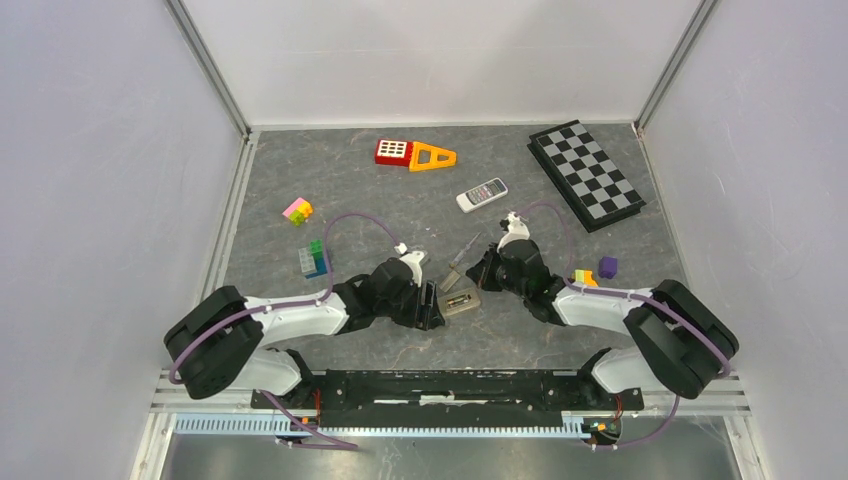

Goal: Unload the batteries from the remote control
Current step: Remove the battery cover from the remote control.

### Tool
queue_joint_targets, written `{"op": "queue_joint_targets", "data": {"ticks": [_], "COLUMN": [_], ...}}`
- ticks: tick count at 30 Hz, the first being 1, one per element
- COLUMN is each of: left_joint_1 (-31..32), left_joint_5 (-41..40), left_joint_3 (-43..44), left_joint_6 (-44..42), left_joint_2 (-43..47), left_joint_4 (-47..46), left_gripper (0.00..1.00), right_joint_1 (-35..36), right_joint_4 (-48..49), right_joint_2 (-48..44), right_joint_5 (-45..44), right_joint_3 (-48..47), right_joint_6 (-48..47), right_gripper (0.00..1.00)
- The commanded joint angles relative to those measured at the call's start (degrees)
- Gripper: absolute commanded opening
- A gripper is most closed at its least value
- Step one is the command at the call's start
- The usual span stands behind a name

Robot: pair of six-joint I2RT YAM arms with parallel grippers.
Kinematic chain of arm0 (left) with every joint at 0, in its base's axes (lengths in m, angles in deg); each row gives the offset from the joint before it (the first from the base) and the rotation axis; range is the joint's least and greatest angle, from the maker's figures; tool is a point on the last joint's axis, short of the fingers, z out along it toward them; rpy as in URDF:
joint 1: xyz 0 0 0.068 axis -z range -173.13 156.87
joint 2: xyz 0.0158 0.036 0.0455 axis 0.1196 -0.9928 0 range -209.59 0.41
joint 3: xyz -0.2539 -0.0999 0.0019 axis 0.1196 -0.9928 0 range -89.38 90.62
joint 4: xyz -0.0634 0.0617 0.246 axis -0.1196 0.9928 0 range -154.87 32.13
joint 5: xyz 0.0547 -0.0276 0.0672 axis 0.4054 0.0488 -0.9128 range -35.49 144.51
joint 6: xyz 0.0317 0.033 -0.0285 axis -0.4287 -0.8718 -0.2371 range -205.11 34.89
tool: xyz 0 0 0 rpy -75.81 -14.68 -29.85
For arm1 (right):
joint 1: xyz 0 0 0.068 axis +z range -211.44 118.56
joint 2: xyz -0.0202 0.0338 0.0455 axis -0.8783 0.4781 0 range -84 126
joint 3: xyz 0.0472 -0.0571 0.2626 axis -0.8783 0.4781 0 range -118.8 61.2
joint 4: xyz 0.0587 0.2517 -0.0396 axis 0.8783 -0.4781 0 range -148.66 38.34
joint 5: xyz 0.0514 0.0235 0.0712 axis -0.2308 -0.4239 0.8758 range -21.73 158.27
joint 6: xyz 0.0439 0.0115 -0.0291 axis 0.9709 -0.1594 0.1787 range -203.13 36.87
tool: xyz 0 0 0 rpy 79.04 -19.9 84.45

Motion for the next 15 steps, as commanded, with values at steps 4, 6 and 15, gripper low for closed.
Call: {"op": "queue_joint_targets", "data": {"ticks": [4,6,15], "left_joint_1": [0.33,0.33,0.24], "left_joint_5": [-0.96,-2.06,-7.73], "left_joint_3": [-1.07,-0.64,1.96], "left_joint_6": [-5.35,-6.25,-6.96], "left_joint_2": [2.15,3.21,5.99], "left_joint_4": [8.17,9.07,11.67], "left_gripper": [0.76,0.78,0.89], "right_joint_1": [-0.94,-0.95,-0.61], "right_joint_4": [1.32,1.32,1.50], "right_joint_2": [-1.25,-1.92,-1.09], "right_joint_5": [1.68,1.67,10.39], "right_joint_3": [2.02,3.22,7.75], "right_joint_6": [-2.38,-3.61,-5.23], "right_gripper": [0.16,0.25,0.45]}}
